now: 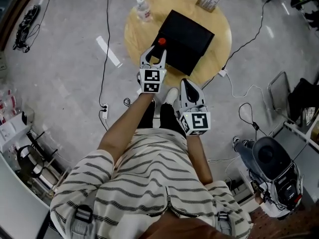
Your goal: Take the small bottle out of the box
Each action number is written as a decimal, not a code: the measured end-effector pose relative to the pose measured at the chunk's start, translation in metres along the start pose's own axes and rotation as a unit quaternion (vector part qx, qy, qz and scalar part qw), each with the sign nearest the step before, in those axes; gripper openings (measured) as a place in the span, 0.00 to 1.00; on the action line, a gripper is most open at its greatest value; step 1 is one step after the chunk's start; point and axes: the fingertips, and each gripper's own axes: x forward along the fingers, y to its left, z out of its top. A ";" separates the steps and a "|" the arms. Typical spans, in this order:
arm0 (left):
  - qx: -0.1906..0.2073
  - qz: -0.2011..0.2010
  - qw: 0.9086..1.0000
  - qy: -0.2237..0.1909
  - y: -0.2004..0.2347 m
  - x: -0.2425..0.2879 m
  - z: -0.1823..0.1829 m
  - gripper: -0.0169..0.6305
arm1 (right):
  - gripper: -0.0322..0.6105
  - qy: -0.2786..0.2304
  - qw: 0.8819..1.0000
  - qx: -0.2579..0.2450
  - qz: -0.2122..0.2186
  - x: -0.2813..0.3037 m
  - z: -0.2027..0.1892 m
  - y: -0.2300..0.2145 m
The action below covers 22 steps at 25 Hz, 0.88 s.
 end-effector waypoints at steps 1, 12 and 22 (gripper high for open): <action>0.004 0.000 1.000 0.002 0.001 0.004 -0.001 0.25 | 0.07 0.000 1.000 0.001 -0.001 0.000 0.000 0.000; 0.009 0.001 0.999 0.032 0.004 0.038 -0.022 0.28 | 0.07 0.001 1.000 0.007 -0.009 -0.001 -0.002 -0.012; -0.001 0.002 0.999 0.039 0.008 0.056 -0.027 0.28 | 0.07 0.003 1.000 0.007 -0.018 -0.009 -0.005 -0.020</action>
